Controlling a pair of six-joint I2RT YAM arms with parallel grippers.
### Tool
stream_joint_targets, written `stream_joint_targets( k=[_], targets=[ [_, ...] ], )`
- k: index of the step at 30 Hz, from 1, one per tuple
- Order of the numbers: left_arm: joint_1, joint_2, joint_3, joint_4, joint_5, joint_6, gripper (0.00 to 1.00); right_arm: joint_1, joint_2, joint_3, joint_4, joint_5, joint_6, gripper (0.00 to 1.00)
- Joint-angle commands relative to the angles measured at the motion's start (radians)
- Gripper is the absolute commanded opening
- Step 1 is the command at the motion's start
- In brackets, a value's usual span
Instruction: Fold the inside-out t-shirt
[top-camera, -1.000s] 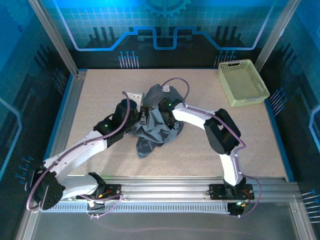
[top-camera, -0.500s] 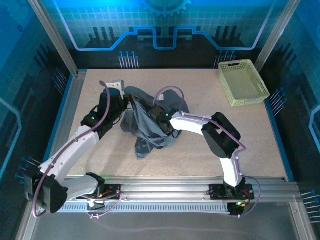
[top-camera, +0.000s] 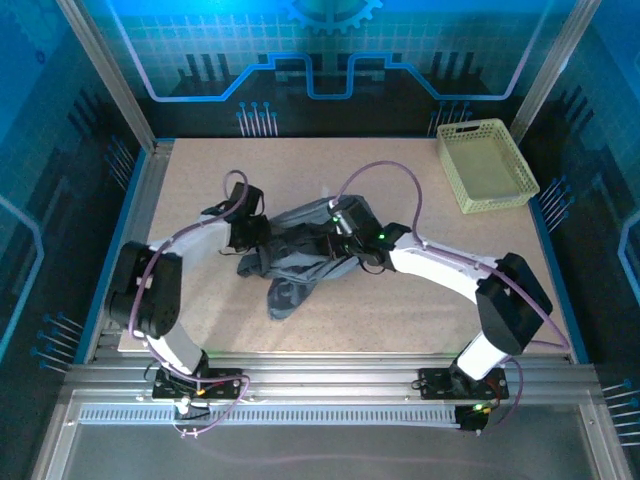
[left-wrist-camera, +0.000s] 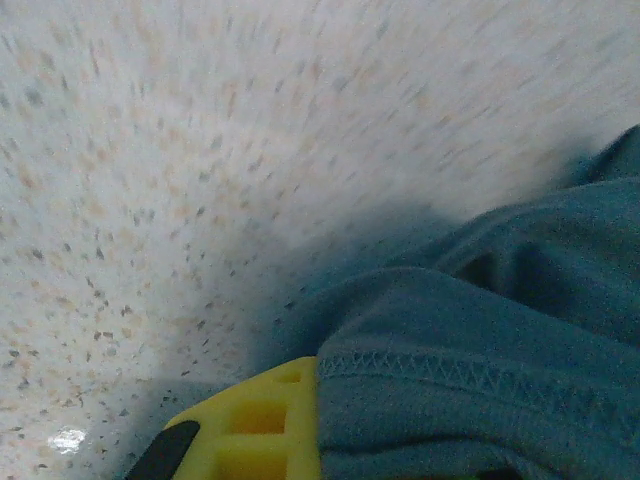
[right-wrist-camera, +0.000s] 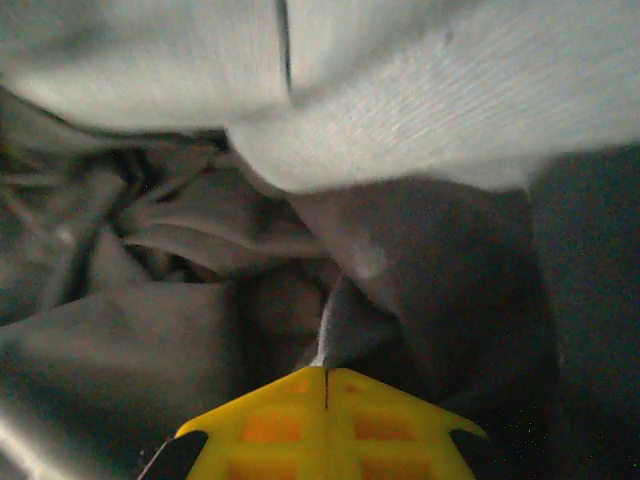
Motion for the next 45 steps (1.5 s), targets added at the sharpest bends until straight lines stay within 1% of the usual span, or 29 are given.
stream_joint_targets(
  k=[1, 2, 4, 7, 10, 12, 13, 15, 17, 19, 22, 25, 28, 31, 32, 34, 36, 38, 39, 41, 45],
  targets=[
    [0.015, 0.048, 0.049, -0.077, 0.017, -0.022, 0.00, -0.012, -0.066, -0.030, 0.132, -0.166, 0.000, 0.00],
    [0.015, 0.054, 0.056, -0.076, 0.021, -0.019, 0.01, -0.012, -0.074, -0.037, 0.143, -0.185, -0.006, 0.00],
    [0.015, 0.050, 0.067, -0.073, 0.030, -0.012, 0.05, -0.013, -0.073, -0.042, 0.140, -0.182, -0.011, 0.00],
    [0.005, -0.007, 0.048, -0.039, 0.042, 0.001, 0.18, -0.012, -0.059, -0.052, 0.140, -0.165, -0.018, 0.00],
    [-0.004, -0.033, 0.058, -0.062, 0.042, 0.016, 0.34, -0.013, -0.083, -0.102, 0.220, -0.226, -0.020, 0.00],
    [-0.024, -0.057, 0.067, -0.089, 0.017, 0.041, 0.52, -0.009, -0.099, -0.118, 0.257, -0.256, -0.024, 0.00],
    [-0.040, -0.081, 0.055, -0.077, 0.002, 0.055, 0.57, -0.006, -0.103, -0.120, 0.262, -0.260, -0.029, 0.00],
    [-0.084, -0.167, -0.003, 0.012, 0.003, 0.093, 0.72, -0.007, -0.102, -0.122, 0.265, -0.264, -0.037, 0.00],
    [-0.116, -0.241, -0.060, 0.119, 0.032, 0.111, 0.85, -0.007, -0.101, -0.133, 0.283, -0.278, -0.047, 0.00],
    [-0.130, -0.280, -0.076, 0.173, 0.069, 0.107, 0.89, -0.006, -0.098, -0.144, 0.302, -0.291, -0.047, 0.00],
    [-0.147, -0.285, -0.068, 0.234, 0.140, 0.118, 0.98, 0.006, -0.104, -0.157, 0.330, -0.301, -0.052, 0.00],
    [-0.163, -0.231, -0.014, 0.244, 0.176, 0.128, 0.99, 0.026, -0.106, -0.163, 0.344, -0.304, -0.071, 0.00],
    [-0.162, -0.131, 0.074, 0.222, 0.208, 0.135, 0.98, 0.042, -0.104, -0.172, 0.360, -0.307, -0.078, 0.00],
    [-0.155, -0.005, 0.200, 0.132, 0.154, 0.130, 0.84, 0.060, -0.116, -0.183, 0.379, -0.309, -0.082, 0.00],
    [-0.144, 0.031, 0.234, 0.120, 0.157, 0.117, 0.81, 0.065, -0.124, -0.186, 0.382, -0.307, -0.089, 0.00],
    [-0.123, 0.107, 0.300, 0.095, 0.168, 0.082, 0.80, 0.080, -0.142, -0.195, 0.382, -0.295, -0.104, 0.00],
    [-0.107, 0.226, 0.432, -0.032, 0.154, 0.069, 0.81, 0.091, -0.180, -0.217, 0.396, -0.266, -0.117, 0.00],
    [-0.099, 0.318, 0.529, -0.154, 0.116, 0.064, 0.82, 0.094, -0.236, -0.265, 0.419, -0.219, -0.120, 0.00],
    [-0.094, 0.335, 0.538, -0.176, 0.108, 0.060, 0.82, 0.093, -0.270, -0.284, 0.425, -0.193, -0.123, 0.00],
    [-0.088, 0.300, 0.478, -0.146, 0.098, 0.051, 0.84, 0.090, -0.334, -0.304, 0.412, -0.146, -0.136, 0.00],
    [-0.087, 0.123, 0.319, -0.086, 0.010, 0.043, 0.92, 0.063, -0.454, -0.320, 0.364, -0.122, -0.157, 0.00]
  ],
)
